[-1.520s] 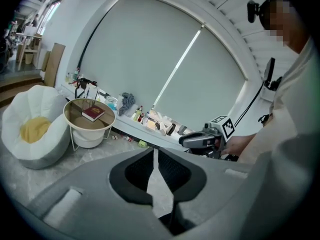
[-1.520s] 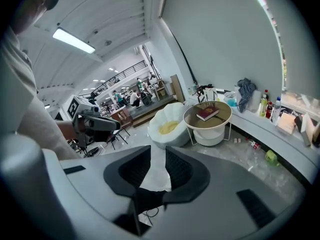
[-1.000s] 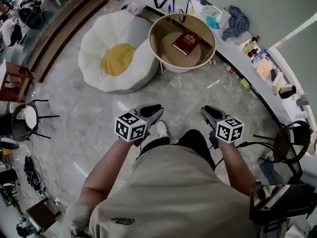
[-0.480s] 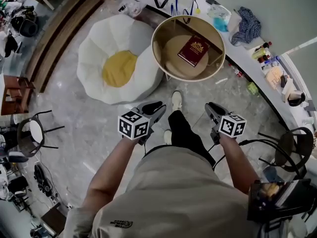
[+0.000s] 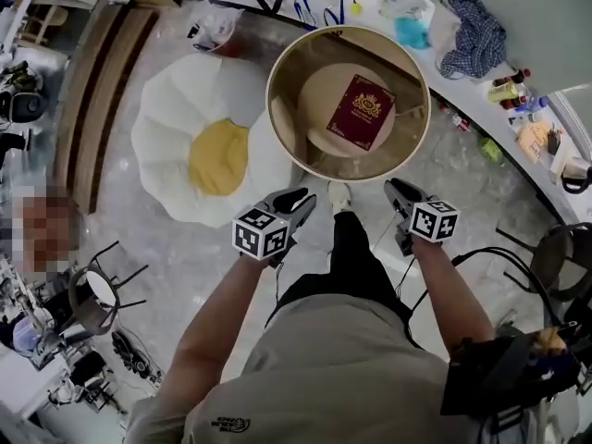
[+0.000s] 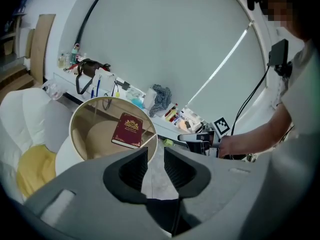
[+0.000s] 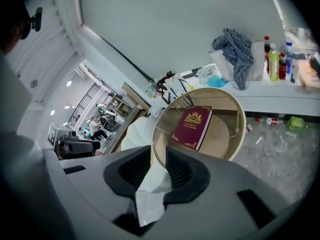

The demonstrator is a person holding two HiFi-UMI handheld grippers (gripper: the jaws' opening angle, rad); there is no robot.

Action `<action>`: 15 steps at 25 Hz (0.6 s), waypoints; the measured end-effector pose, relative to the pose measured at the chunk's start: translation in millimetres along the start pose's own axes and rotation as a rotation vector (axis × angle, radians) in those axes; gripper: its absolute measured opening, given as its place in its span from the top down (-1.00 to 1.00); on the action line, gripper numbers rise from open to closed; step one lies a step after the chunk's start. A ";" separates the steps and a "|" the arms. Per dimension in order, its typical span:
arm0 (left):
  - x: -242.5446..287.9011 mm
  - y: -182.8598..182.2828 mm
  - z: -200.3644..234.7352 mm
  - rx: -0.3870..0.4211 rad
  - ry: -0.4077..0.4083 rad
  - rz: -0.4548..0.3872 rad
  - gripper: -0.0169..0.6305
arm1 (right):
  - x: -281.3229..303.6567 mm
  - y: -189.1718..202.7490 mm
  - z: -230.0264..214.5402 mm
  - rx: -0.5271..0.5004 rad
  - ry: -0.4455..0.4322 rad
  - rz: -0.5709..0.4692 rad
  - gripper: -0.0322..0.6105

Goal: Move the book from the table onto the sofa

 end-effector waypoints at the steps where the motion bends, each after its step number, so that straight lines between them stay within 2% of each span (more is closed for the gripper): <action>1: 13.6 -3.0 13.6 -0.011 0.005 0.012 0.68 | 11.8 -5.7 -10.4 0.023 0.007 0.002 0.61; 7: 97.8 -8.3 83.0 -0.049 0.024 0.092 0.66 | 80.9 -21.7 -73.0 0.108 0.058 0.036 0.54; 12: 173.4 3.3 139.9 -0.091 0.024 0.147 0.58 | 129.9 -32.3 -128.3 0.176 0.098 0.029 0.46; 15: 209.3 10.5 166.8 -0.085 0.022 0.180 0.53 | 150.0 -35.2 -156.3 0.223 0.114 0.010 0.45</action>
Point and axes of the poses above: the fingertips, and each gripper's own axes: x forward along the fingers, z to its left, y out of its underside, the point moved 3 cm from there along -x, backward along the fingers, and after that the axes turned 10 degrees about x, right-handed, at the moved point
